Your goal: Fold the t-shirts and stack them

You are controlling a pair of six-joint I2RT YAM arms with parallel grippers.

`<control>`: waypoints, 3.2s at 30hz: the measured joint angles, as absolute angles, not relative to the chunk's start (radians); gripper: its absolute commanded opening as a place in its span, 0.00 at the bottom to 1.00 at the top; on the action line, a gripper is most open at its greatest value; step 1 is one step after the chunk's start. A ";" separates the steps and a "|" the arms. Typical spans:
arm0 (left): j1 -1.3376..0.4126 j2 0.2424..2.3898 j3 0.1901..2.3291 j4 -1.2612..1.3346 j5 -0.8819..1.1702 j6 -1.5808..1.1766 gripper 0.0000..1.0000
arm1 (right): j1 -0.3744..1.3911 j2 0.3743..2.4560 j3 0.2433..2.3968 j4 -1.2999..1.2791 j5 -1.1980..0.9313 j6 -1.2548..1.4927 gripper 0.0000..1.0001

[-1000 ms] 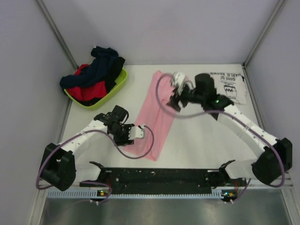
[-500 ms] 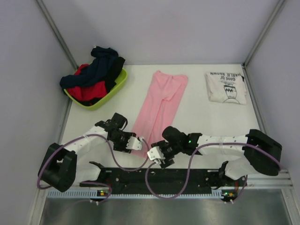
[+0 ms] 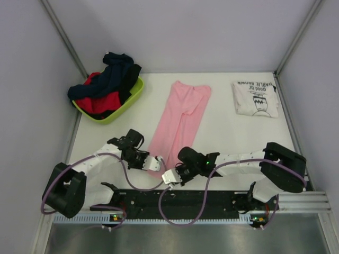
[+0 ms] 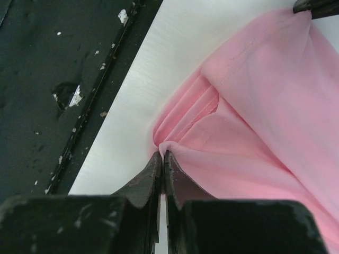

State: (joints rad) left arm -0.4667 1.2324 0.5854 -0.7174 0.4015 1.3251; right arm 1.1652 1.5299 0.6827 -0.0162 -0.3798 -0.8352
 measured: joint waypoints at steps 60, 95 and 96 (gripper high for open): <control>-0.438 2.077 1.732 -0.749 0.160 0.558 0.55 | 0.320 1.885 1.269 -0.187 -0.426 -0.101 0.45; -0.448 1.781 1.156 -0.636 0.392 0.923 0.61 | 0.804 1.546 0.748 -0.146 -0.171 -0.908 0.22; -0.452 1.781 1.155 -0.635 0.389 0.923 0.60 | 0.805 1.548 0.749 -0.148 -0.160 -0.913 0.19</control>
State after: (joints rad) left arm -0.4522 1.7813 1.1545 -0.6353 0.3893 0.9230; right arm 0.8051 1.5482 0.7486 -0.1478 -0.1604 -0.9127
